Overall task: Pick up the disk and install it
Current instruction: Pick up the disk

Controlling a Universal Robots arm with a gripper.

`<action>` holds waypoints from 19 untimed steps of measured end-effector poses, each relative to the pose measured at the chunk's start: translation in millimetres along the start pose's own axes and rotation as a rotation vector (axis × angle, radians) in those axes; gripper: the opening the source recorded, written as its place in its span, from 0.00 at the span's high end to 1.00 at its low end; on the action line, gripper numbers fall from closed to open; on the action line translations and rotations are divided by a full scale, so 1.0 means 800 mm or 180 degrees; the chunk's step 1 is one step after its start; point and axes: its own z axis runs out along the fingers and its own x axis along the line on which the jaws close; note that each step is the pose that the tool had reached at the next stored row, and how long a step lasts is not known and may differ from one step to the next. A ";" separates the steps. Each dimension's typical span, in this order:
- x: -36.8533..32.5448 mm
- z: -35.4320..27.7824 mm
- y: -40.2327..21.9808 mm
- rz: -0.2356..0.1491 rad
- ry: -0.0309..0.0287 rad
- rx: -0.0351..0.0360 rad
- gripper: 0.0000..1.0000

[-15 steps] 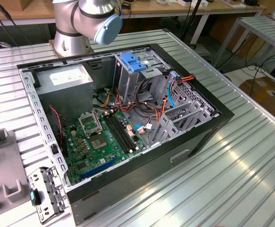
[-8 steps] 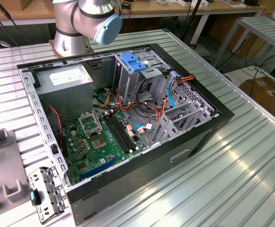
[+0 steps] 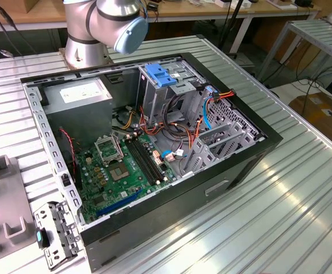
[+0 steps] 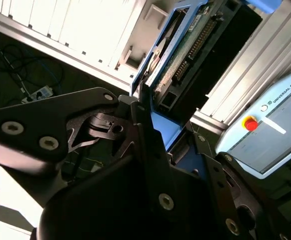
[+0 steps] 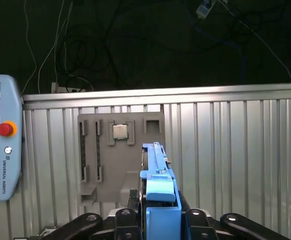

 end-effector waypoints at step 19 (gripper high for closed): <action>0.0061 0.0027 -0.0904 0.0001 0.0000 0.0000 0.63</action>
